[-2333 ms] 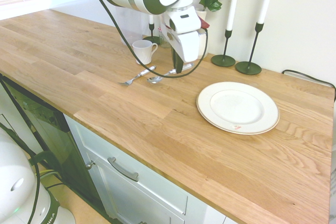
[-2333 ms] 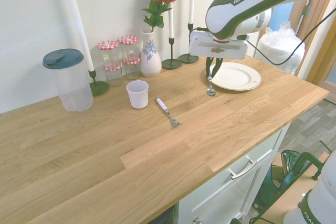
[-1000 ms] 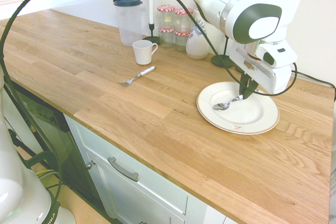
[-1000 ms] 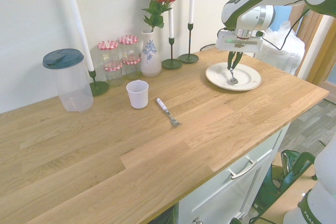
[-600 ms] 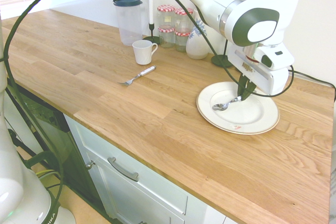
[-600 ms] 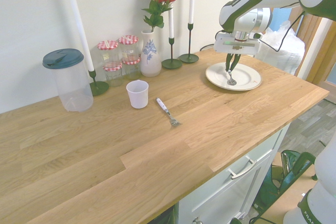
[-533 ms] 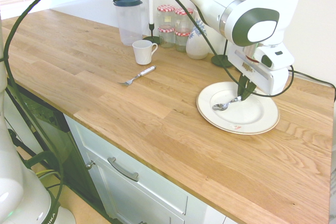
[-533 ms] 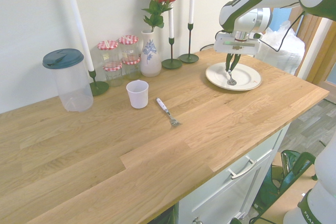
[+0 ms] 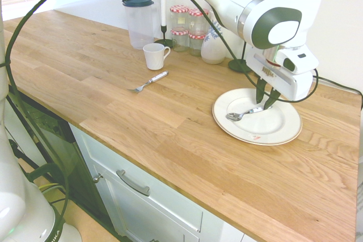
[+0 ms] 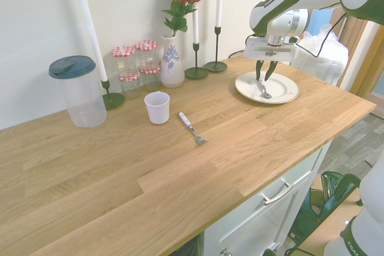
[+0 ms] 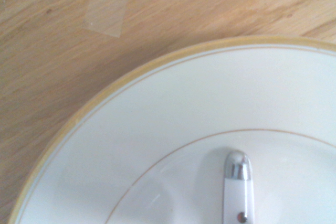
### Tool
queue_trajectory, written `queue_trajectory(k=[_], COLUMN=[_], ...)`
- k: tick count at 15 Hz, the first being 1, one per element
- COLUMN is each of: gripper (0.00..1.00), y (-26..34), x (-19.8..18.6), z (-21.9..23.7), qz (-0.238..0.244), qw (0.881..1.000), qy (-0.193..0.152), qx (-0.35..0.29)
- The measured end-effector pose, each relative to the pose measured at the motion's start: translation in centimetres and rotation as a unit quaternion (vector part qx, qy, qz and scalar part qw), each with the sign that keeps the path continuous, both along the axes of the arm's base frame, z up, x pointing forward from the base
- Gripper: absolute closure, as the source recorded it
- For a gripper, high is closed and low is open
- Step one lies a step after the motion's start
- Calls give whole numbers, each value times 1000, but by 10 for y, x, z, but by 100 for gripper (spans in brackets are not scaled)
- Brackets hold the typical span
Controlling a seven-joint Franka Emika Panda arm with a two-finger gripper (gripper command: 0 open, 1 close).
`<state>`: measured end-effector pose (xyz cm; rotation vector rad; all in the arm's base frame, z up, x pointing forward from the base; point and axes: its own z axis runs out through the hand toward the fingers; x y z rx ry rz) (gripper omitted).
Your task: Put the spoon into the plate
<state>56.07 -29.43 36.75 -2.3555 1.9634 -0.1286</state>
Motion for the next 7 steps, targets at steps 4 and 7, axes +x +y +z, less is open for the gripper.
queue_trajectory(k=[4,7], gripper=[0,0], y=[50,166], x=[-2,-20], z=[60,97], qz=[80,188], qw=[997,982], qy=[1,-3], qx=[-23,-30])
